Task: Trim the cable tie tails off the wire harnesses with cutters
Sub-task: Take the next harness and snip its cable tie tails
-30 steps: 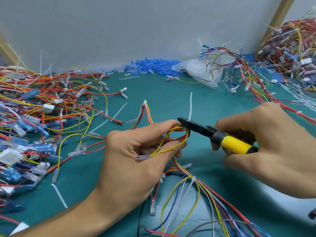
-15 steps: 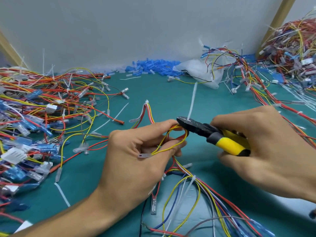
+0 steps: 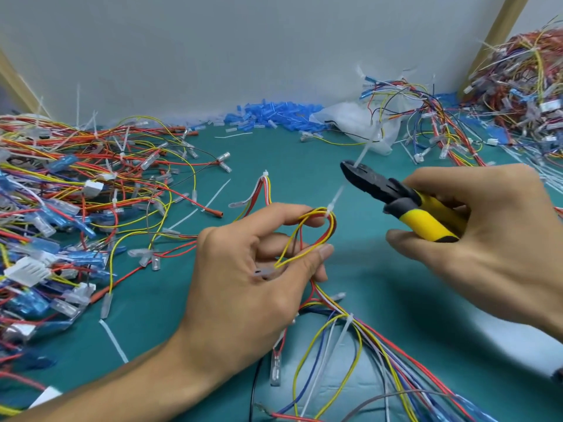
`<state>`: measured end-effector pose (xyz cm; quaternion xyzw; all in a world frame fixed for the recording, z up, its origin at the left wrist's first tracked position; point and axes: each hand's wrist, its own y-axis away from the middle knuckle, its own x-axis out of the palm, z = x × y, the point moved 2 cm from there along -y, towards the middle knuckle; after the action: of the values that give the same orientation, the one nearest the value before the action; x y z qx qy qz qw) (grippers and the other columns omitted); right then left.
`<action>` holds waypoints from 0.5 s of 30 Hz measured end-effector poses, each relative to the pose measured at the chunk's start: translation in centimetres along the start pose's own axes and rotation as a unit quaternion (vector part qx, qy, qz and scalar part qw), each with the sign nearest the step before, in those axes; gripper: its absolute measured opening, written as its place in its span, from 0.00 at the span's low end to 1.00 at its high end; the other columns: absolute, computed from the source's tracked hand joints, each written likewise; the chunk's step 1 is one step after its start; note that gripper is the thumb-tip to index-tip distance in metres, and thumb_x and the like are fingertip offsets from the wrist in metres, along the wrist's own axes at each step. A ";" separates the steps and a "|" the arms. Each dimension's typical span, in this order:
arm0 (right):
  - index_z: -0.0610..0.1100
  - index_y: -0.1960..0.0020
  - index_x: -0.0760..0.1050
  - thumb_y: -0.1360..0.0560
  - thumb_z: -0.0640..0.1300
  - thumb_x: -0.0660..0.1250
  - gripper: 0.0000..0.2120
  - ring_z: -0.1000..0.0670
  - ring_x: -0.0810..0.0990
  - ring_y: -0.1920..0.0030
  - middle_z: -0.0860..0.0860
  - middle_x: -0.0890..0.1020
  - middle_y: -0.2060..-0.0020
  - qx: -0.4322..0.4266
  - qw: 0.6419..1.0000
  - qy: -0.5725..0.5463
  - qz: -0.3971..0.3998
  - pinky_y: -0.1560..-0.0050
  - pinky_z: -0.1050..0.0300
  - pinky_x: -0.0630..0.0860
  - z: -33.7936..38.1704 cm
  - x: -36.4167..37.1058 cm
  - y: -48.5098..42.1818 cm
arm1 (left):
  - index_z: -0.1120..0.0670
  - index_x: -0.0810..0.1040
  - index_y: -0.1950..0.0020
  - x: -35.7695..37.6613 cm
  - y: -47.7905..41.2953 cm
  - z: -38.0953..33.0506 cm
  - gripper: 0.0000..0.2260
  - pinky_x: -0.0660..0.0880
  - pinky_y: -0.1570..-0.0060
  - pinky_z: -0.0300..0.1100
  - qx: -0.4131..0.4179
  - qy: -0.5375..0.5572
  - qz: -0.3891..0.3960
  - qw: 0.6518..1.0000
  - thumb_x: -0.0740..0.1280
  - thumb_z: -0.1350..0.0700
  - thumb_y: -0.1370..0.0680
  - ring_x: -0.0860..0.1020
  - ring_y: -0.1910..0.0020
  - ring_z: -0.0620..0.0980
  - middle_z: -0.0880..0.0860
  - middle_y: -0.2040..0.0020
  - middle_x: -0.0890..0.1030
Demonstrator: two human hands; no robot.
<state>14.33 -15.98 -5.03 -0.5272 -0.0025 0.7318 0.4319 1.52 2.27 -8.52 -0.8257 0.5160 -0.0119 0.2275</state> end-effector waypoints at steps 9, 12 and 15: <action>0.46 0.57 0.79 0.28 0.46 0.80 0.10 0.49 0.71 0.65 0.52 0.75 0.69 0.019 0.996 -0.055 -0.072 0.67 0.68 0.66 0.1 0.9 0.4 | 0.50 0.83 0.44 -0.1 -0.1 0.1 0.10 0.60 0.77 0.26 -0.013 0.023 0.007 1.000 0.74 0.57 0.25 0.63 0.82 0.39 0.51 0.69 0.84; 0.46 0.56 0.78 0.28 0.52 0.78 0.13 0.46 0.70 0.66 0.49 0.73 0.69 0.016 0.998 -0.058 -0.027 0.69 0.59 0.67 0.1 1.2 0.5 | 0.49 0.83 0.45 -0.1 0.0 0.3 0.10 0.65 0.76 0.29 -0.019 0.025 0.004 0.999 0.74 0.56 0.26 0.67 0.81 0.40 0.51 0.69 0.84; 0.48 0.54 0.79 0.30 0.55 0.75 0.12 0.46 0.74 0.64 0.49 0.77 0.67 0.011 0.998 -0.053 0.024 0.64 0.54 0.71 0.3 0.7 0.4 | 0.49 0.82 0.45 -0.1 0.0 0.5 0.10 0.69 0.73 0.32 -0.023 0.030 0.001 0.999 0.75 0.55 0.25 0.73 0.78 0.42 0.50 0.67 0.85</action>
<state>13.83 -15.62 -5.66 -0.4826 -0.0048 0.7690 0.4192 1.62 2.50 -8.92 -0.8296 0.5235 -0.0249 0.1927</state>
